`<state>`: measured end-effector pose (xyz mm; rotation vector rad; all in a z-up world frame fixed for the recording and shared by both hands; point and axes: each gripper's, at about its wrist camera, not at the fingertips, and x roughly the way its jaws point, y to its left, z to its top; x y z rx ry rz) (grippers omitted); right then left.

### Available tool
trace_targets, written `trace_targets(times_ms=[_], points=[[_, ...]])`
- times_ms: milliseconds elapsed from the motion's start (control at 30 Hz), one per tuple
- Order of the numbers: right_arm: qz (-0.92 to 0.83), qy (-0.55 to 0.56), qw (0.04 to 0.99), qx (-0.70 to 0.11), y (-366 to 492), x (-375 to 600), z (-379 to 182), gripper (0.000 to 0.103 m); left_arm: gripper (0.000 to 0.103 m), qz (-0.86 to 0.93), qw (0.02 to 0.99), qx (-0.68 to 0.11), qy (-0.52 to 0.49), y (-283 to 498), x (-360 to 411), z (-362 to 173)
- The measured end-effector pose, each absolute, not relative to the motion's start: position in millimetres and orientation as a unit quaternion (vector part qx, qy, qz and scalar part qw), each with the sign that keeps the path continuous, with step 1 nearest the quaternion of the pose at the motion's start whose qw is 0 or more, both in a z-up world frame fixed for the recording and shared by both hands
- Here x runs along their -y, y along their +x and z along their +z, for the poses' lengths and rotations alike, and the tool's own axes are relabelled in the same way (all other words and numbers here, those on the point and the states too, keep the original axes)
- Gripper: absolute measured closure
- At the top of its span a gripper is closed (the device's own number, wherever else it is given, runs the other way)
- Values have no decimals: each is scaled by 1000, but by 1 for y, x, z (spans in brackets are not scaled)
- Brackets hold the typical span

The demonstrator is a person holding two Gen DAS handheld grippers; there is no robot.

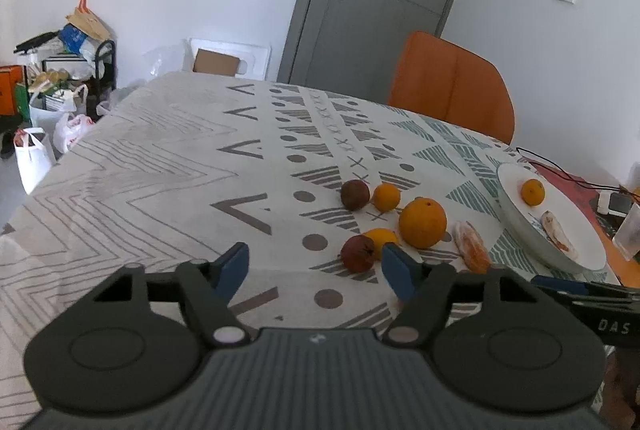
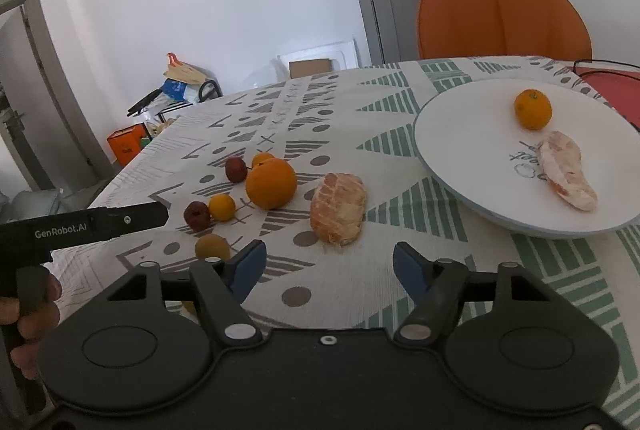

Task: Organize fruits
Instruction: 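Grasp the dark red plum with the left tool while the right tool grasps the peeled tangerine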

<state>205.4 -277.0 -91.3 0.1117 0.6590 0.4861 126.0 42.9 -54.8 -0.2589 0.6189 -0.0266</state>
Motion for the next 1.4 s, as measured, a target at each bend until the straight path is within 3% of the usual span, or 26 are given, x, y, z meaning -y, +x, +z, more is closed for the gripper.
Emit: trace_targets(times_ms=[333, 500, 633, 933, 1000, 1033, 1400], points=[[228, 48, 915, -328, 227, 268, -96, 42, 54, -40, 938, -319, -127, 149, -32, -62], [223, 44, 917, -327, 235, 264, -96, 42, 58, -51, 936, -324, -128, 158, -28, -65], [214, 29, 921, -325, 239, 256, -96, 42, 82, -65, 933, -329, -134, 162, -28, -66], [207, -7, 929, -305, 242, 239, -100, 45, 82, -51, 935, -326, -130, 164, -40, -60], [202, -19, 931, -302, 242, 237, -99, 65, 82, -46, 937, -320, -131, 163, -43, -55], [200, -23, 932, -302, 242, 237, -98, 68, 82, -43, 938, -317, -131, 162, -43, -53], [222, 16, 932, -287, 222, 257, -83, 71, 82, -47, 944, -305, -120, 151, -34, -40]])
